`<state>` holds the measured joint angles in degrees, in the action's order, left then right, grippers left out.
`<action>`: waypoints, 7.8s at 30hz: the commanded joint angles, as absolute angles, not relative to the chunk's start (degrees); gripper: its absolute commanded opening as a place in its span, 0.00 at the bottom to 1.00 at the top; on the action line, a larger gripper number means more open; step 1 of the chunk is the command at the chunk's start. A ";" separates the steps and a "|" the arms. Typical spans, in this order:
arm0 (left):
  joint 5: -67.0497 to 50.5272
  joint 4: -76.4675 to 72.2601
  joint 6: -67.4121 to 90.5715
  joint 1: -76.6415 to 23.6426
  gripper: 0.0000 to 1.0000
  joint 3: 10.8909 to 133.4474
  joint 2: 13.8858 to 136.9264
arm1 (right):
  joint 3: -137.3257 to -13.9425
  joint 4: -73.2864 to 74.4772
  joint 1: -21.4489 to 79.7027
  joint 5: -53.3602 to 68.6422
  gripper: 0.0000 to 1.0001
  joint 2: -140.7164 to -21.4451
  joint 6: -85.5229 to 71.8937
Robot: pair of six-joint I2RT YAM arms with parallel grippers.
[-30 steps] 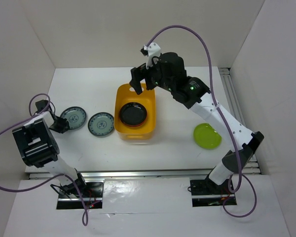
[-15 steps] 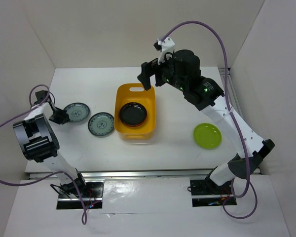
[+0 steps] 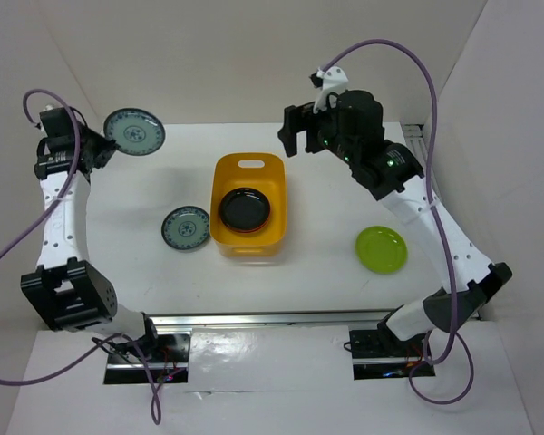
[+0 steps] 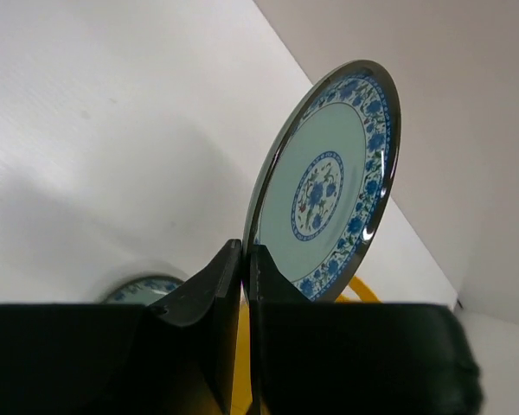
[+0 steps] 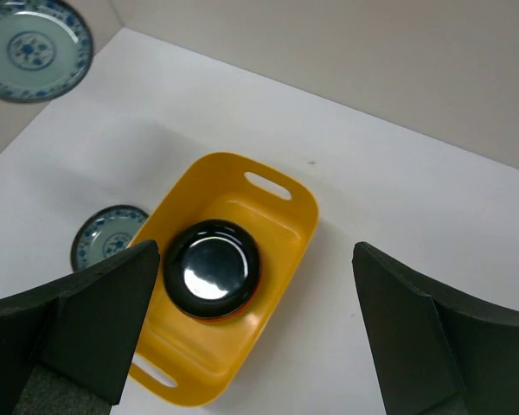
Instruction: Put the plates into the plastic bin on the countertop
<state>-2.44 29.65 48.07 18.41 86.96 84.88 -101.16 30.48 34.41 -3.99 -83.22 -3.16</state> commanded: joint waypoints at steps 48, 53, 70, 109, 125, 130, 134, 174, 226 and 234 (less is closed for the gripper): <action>8.86 34.09 34.28 -25.14 1.00 93.15 87.28 | -93.16 30.67 23.20 -1.59 1.00 -76.29 -9.49; 10.20 37.43 40.07 -16.90 1.00 92.12 84.29 | -93.16 30.15 23.20 -0.01 1.00 -76.82 -9.49; -2.99 23.39 53.96 8.09 1.00 51.51 83.30 | -92.46 29.09 21.45 7.38 1.00 -78.84 -9.49; 9.06 32.97 52.39 8.09 0.00 68.98 88.02 | -95.71 30.15 20.92 3.96 1.00 -76.64 -9.49; 6.15 35.42 38.85 -13.35 0.00 88.24 87.27 | -97.38 30.67 20.39 3.96 1.00 -77.78 -10.02; 9.57 36.12 38.32 -19.23 0.00 86.84 89.30 | -97.91 31.20 19.87 3.43 1.00 -77.78 -9.49; 11.60 36.74 37.79 -21.01 0.00 85.61 91.40 | -97.91 31.72 19.86 3.43 1.00 -77.26 -9.49; -4.92 45.00 37.79 -21.88 1.00 87.46 74.54 | -39.57 51.61 -8.26 -12.13 1.00 -53.61 -54.40; -7.38 42.19 33.49 -19.69 1.00 80.16 69.87 | -28.03 22.32 -6.34 -15.73 0.00 -80.51 -55.72; -3.52 44.03 34.01 -19.69 1.00 82.52 71.01 | -37.08 27.85 -0.53 -19.50 0.00 -72.61 -55.99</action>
